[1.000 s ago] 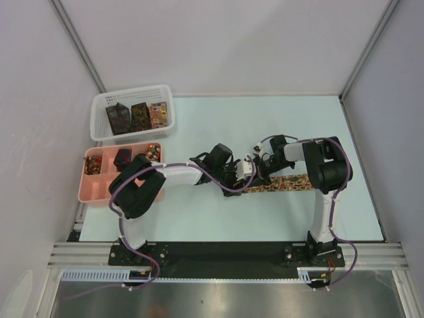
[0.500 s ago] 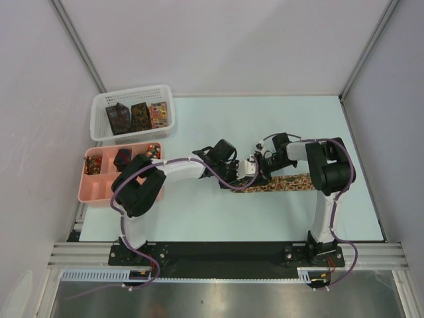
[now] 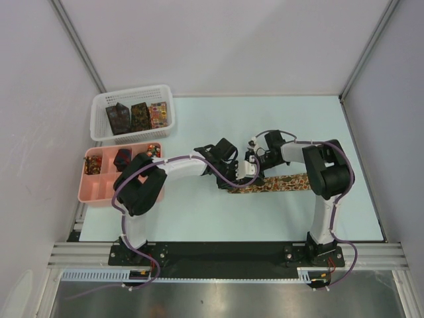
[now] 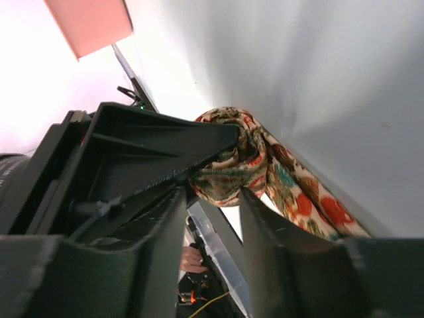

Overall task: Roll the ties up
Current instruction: Roll the tie at the center of the board.

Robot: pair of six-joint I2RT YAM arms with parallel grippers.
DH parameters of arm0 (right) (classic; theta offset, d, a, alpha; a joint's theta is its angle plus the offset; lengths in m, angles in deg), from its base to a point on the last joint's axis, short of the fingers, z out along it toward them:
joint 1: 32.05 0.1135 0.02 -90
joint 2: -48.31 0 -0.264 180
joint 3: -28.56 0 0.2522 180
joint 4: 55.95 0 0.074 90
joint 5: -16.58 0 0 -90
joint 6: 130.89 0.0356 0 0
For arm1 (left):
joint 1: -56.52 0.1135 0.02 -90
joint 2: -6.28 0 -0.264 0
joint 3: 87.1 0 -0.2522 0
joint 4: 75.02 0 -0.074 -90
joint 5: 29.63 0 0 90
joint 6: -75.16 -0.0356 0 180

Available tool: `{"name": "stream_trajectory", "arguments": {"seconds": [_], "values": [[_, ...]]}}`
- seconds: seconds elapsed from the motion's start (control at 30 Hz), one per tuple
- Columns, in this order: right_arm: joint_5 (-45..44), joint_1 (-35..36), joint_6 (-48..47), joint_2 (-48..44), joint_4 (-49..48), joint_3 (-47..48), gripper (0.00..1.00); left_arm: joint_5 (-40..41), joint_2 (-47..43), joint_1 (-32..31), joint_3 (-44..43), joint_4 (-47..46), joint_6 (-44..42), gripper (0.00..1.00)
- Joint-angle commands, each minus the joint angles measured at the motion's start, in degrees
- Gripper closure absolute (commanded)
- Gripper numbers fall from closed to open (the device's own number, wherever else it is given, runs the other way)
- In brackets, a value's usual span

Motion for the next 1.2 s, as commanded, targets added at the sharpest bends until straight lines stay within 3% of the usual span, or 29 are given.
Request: {"name": "stream_trajectory", "arguments": {"seconds": [0.0, 0.1, 0.13, 0.2, 0.23, 0.27, 0.37, 0.63, 0.77, 0.87, 0.97, 1.0, 1.03, 1.13, 1.17], "values": [[-1.18, 0.63, -1.41, 2.65, -0.22, 1.77, 0.63, 1.25, 1.17, 0.25, -1.03, 4.05, -1.02, 0.69], [-3.29, 0.01, -4.06, 4.24, 3.47, 2.12, 0.80, 0.72, 0.90, 0.78, -1.03, 3.70, -0.58, 0.67], [-3.74, -0.51, -5.11, 4.32, 4.00, 1.78, 0.91, 0.63, 0.90, 0.95, -1.12, 3.70, -0.32, 0.66], [-5.22, -0.87, -6.44, 4.41, 5.94, 1.77, 1.00, -0.42, 0.73, 1.48, -1.12, 3.61, 0.30, 0.61], [-5.76, -1.04, -7.40, 4.41, 6.20, 1.69, 1.00, -0.95, 0.12, 1.74, -1.03, 3.35, 0.56, 0.57], [-6.28, -1.74, -7.76, 4.50, 6.81, 1.42, 1.00, -1.65, -0.50, 2.36, -0.60, 2.22, 1.43, 0.46], [-9.00, -2.97, -9.86, 5.37, 8.31, 1.33, 1.00, -4.64, -3.57, 3.33, 2.21, -2.17, 3.28, 0.31], [-13.58, -4.56, -13.03, 7.66, 11.22, 1.33, 1.00, -9.82, -3.67, 3.33, 4.33, -11.50, 8.37, 0.16], [-13.15, -3.77, -11.98, 8.37, 10.34, 1.86, 1.00, -11.33, -2.62, 2.28, 4.77, -15.72, 9.53, 0.13], [-12.27, -2.98, -11.63, 8.54, 9.72, 1.95, 1.00, -8.34, -1.13, 0.08, 3.90, -17.39, 7.60, 0.16], [-11.12, -2.36, -9.61, 8.19, 7.35, 1.42, 1.00, -6.85, 2.03, -0.89, -1.44, -13.11, 6.63, 0.33], [-10.95, -2.19, -8.04, 8.11, 6.48, 1.33, 1.00, -6.23, 4.31, -1.15, -3.12, -8.65, 6.02, 0.47], [-10.34, -2.19, -7.41, 7.84, 4.99, 1.33, 1.00, -5.53, 5.11, -1.15, -4.27, -7.13, 5.75, 0.54], [-8.85, -2.89, -7.05, 6.62, 5.32, 2.12, 1.00, -2.36, 4.51, -1.07, -4.37, -3.86, 2.94, 0.67], [-8.49, -3.24, -7.66, 6.18, 6.28, 2.38, 0.95, -1.31, 4.16, -1.07, -3.24, -2.99, 2.33, 0.69]]}}
